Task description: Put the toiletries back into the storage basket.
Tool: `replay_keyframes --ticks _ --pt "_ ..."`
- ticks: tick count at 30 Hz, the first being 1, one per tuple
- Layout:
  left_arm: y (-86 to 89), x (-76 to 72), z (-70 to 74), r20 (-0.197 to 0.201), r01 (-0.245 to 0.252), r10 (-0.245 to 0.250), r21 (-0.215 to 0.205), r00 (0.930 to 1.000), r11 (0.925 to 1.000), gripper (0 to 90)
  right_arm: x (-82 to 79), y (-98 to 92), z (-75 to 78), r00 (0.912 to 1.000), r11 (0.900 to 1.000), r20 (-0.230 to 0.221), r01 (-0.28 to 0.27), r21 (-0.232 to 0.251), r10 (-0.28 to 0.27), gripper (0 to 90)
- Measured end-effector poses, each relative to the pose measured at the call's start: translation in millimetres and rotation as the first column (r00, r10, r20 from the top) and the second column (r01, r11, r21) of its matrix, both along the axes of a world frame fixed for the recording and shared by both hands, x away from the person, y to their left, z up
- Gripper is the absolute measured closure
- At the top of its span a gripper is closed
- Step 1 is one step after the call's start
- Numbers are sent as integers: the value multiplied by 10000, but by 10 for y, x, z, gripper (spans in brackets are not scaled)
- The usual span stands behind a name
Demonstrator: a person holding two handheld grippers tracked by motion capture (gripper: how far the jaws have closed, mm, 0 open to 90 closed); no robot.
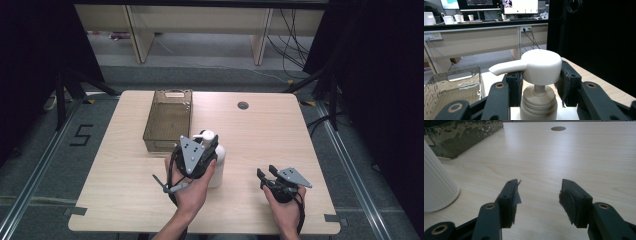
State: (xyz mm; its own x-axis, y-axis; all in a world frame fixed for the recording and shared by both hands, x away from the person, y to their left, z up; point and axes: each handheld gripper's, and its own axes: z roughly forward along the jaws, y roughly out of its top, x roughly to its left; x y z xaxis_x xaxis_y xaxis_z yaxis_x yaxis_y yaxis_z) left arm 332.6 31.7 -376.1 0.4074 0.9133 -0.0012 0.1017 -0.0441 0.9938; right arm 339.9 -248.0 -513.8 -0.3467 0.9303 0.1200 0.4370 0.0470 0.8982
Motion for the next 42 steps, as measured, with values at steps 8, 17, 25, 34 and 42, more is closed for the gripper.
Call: replay_keyframes --ticks 8,17,25,34,42 --pt "139 27 114 166 -27 26 37 9999 10000 593 14 3 -11 9999 9997 85 111 -201 -109 491" --pt "323 83 249 464 -261 260 21 9986 9997 593 15 2 -11 9999 9997 97 126 -204 -124 491" --pt "453 117 298 493 -521 520 14 9974 9986 594 16 4 -13 9998 9997 107 141 -201 -139 491" --pt "579 131 373 596 -737 737 -10 9955 9973 594 17 2 -13 9999 9999 101 32 -165 -31 491" --pt "706 161 436 691 -924 919 46 9934 9957 594 7 9 -12 9997 10000 234 62 14 -63 491"
